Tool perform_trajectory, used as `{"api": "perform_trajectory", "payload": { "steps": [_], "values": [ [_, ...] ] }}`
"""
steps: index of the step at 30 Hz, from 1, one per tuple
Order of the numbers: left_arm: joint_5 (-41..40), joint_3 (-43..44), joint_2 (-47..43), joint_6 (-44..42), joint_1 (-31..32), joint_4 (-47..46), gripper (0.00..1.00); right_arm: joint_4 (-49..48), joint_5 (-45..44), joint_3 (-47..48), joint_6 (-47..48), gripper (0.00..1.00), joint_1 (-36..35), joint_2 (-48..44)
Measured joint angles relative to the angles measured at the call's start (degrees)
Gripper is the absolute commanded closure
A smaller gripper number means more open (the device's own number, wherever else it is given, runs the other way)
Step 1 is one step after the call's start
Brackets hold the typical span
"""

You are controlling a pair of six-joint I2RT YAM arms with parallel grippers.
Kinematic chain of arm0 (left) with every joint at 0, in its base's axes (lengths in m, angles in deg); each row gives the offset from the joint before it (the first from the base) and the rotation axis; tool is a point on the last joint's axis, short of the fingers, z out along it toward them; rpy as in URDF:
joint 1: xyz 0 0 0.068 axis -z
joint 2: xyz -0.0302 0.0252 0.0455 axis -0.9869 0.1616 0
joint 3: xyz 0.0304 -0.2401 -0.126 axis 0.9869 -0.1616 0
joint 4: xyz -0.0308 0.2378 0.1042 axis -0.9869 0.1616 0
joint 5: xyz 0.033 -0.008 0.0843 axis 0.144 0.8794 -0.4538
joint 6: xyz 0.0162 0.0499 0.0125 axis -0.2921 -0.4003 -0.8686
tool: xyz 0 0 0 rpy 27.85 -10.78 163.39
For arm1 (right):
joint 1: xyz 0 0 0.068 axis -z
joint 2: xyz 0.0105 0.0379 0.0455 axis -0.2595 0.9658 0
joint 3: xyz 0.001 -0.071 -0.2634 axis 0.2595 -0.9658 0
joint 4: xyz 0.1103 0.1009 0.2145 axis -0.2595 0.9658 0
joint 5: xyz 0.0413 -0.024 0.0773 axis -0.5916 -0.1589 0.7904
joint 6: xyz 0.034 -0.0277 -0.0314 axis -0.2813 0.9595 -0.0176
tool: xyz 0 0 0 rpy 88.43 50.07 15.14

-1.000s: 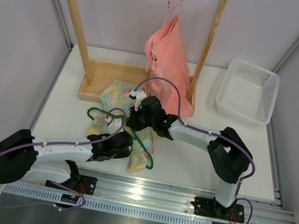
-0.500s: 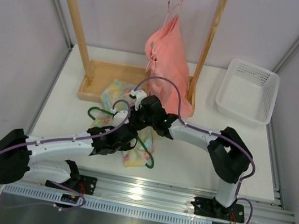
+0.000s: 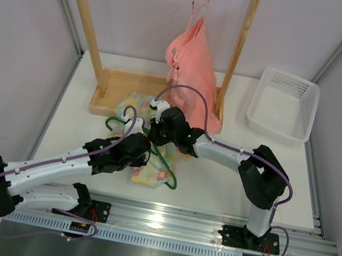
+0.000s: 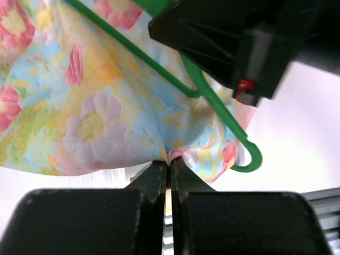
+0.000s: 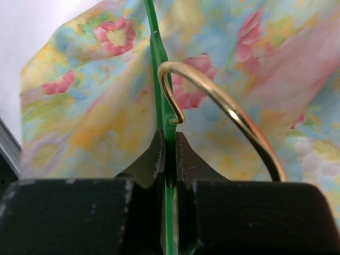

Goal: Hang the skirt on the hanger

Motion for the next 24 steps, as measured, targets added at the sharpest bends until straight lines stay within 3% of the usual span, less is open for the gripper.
{"api": "perform_trajectory", "payload": {
  "steps": [8,14,16,18,21,24],
  "values": [
    [0.02,6.71,-0.5,-2.89,-0.63,3.48,1.0,0.74,-2.47,0.85,1.05,1.0,-0.31,0.0],
    [2.19,0.33,-3.63,-1.09,-0.68,2.25,1.0,0.79,-2.75,0.85,1.31,1.0,-0.28,-0.02],
    [3.1,-3.37,-6.03,-0.09,-0.68,2.23,0.89,0.79,-2.64,0.85,1.29,1.0,-0.24,-0.07],
    [4.35,-6.6,-7.93,0.83,-0.68,2.23,0.66,0.79,-2.4,0.7,1.27,1.0,-0.2,-0.35],
    [5.75,-8.61,-8.66,2.14,-0.66,2.23,0.47,0.9,-2.32,0.17,1.27,1.0,-0.15,-1.25],
    [6.08,-8.74,-9.6,2.73,-0.68,1.62,0.43,0.42,-1.36,-0.44,1.27,1.0,0.13,-1.66]
  ]
}}
